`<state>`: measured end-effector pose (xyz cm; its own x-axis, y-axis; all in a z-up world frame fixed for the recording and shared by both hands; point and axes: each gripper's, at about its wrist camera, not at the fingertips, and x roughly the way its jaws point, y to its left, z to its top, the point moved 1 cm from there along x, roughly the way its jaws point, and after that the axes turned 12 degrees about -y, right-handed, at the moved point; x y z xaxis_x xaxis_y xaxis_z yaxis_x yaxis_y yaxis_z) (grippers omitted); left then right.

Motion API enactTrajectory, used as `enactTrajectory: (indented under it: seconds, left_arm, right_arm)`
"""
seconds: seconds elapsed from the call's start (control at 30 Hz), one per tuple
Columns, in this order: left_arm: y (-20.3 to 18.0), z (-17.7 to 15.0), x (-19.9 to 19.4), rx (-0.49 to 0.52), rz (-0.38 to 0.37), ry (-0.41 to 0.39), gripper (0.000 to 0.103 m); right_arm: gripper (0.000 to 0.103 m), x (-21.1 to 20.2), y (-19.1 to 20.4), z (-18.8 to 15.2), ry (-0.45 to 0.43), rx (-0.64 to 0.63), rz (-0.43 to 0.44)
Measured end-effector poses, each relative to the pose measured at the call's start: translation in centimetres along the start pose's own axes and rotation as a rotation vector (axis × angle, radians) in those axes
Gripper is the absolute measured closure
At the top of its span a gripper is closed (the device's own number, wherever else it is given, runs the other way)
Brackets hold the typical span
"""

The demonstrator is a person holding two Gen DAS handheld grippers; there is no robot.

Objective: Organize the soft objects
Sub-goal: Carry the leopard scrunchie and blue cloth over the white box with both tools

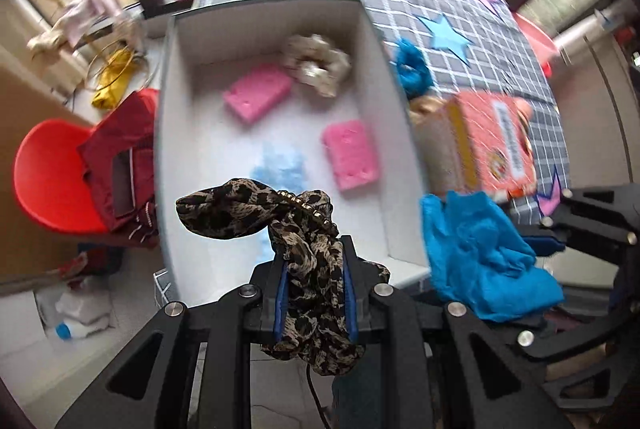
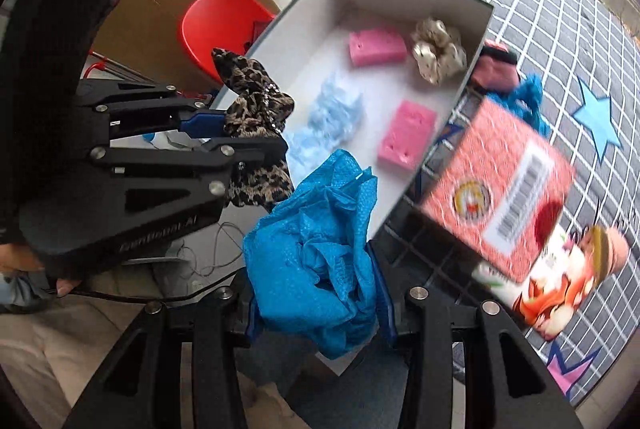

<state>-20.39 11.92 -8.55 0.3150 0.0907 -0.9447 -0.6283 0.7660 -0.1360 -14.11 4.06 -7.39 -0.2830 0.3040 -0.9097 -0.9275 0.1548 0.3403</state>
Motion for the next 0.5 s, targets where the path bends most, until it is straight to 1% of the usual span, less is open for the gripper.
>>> enactTrajectory:
  seconds: [0.27,0.5]
  left_arm:
    - [2.4,1.1,0.4,-0.081,0.022,-0.024,0.079]
    - [3.6,2.9,0.9,-0.155,0.033,-0.048,0.079]
  right_arm:
    - [0.058,0.1,-0.1,2.6,0.008,-0.008,-0.045]
    - [0.058,0.0,-1.8,5.6,-0.017,0.094,-0.074]
